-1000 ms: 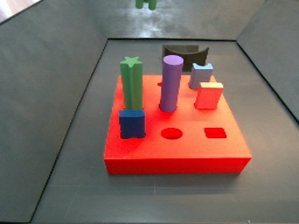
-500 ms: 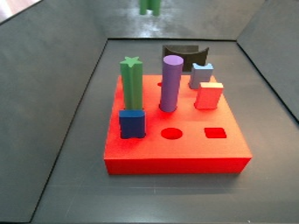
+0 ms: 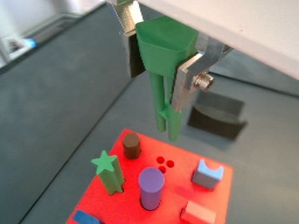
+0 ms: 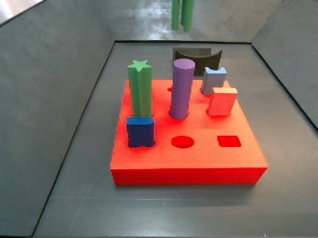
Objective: Pick up the 3 prong object. Move up. Rotate the 3 prong object. Place the 3 prong object on the fixture. Regrasp the 3 prong object. Move to above the board. Insert the 3 prong object.
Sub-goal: Insert the 3 prong object.
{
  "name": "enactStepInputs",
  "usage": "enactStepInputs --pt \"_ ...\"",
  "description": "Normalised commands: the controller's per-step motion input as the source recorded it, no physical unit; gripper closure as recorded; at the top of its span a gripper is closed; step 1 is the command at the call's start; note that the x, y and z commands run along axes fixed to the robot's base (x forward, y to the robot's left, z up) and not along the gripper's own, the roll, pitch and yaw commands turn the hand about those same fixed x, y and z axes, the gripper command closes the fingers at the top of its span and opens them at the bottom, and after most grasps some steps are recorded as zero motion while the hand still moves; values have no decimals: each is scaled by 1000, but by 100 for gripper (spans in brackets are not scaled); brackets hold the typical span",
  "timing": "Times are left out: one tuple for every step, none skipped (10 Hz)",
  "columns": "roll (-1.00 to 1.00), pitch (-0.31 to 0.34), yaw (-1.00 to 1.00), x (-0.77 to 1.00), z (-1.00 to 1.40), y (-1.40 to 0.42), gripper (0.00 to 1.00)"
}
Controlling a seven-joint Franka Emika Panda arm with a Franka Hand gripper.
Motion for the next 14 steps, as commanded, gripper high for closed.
enactStepInputs --pt "-87 0 -926 197 -411 0 100" --pt "-147 -46 -869 0 -463 0 100" --pt "-143 -36 -874 0 -471 0 100" --pt "-153 -47 -883 0 -406 -31 100" --pt "-171 -3 -860 0 -400 -20 100" --pt "-207 34 -820 0 -406 0 100" --pt "-213 166 -817 0 -449 0 100" --pt "-103 324 -803 0 -423 40 100" --pt "-31 419 -703 0 -306 206 100" --pt "-51 424 -677 0 -286 206 100" --pt "-74 421 -677 0 -277 177 100" --pt "-177 364 -554 0 -231 180 100" --pt "-319 226 -514 146 -174 71 100" --pt "-440 0 -277 86 -249 329 100"
